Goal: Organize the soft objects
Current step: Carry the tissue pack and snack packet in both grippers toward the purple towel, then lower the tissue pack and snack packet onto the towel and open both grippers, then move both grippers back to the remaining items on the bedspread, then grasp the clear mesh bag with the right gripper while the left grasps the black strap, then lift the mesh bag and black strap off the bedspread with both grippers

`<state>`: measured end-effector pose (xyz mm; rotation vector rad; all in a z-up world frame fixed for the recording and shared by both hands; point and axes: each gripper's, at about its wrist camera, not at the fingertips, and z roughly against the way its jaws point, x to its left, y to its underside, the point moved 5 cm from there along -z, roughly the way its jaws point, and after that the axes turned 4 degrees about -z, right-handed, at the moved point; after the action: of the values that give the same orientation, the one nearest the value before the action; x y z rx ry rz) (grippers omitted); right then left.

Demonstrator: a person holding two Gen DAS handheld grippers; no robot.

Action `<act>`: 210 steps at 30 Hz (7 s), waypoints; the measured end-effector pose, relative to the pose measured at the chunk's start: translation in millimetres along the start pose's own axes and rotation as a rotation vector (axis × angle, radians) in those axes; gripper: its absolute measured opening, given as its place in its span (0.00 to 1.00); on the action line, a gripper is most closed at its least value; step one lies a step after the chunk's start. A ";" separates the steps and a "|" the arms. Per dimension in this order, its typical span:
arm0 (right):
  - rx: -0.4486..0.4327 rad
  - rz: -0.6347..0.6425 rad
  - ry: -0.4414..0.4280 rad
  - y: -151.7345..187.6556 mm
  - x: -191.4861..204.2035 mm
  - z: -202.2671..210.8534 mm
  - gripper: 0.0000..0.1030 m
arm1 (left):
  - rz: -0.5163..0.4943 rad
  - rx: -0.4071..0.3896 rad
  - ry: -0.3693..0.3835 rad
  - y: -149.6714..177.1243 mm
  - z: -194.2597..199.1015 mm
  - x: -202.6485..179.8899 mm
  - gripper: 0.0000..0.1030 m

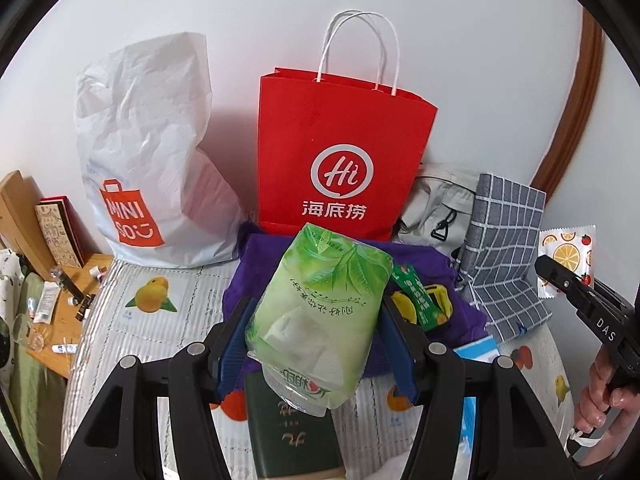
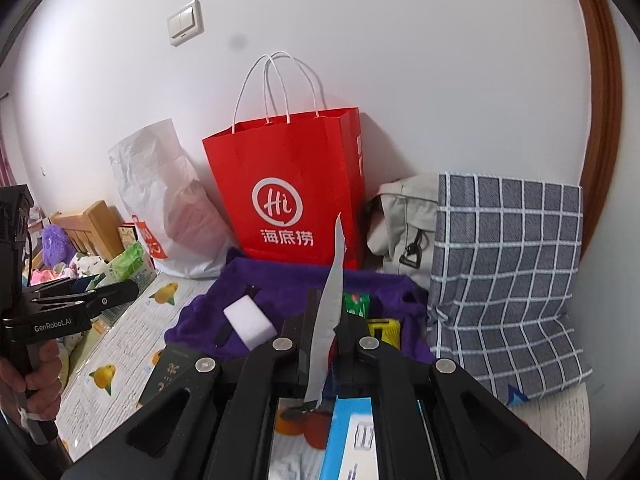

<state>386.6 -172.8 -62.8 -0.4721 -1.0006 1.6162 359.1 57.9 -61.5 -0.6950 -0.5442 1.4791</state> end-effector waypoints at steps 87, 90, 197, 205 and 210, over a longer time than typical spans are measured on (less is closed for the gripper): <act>0.281 0.132 -0.080 98.3 47.0 -55.4 0.49 | 0.132 0.310 0.085 9.2 -123.4 35.3 0.70; 0.316 0.159 -0.090 127.3 65.4 -42.7 0.48 | 0.116 0.290 0.095 5.0 -114.3 29.2 0.70; 0.232 -0.074 0.169 322.0 -24.8 110.5 0.08 | -0.036 0.364 -0.156 274.0 21.7 7.3 0.65; 0.244 -0.061 0.177 321.0 -24.1 109.2 0.08 | -0.068 0.290 -0.122 269.8 21.7 -6.4 0.23; 0.259 -0.054 0.179 318.8 -23.9 106.8 0.08 | -0.073 0.284 -0.087 271.0 23.8 -9.2 0.21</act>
<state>124.5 -239.2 -264.0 -0.4006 -0.6542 1.5970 151.5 41.0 -236.8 -0.3863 -0.4097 1.4860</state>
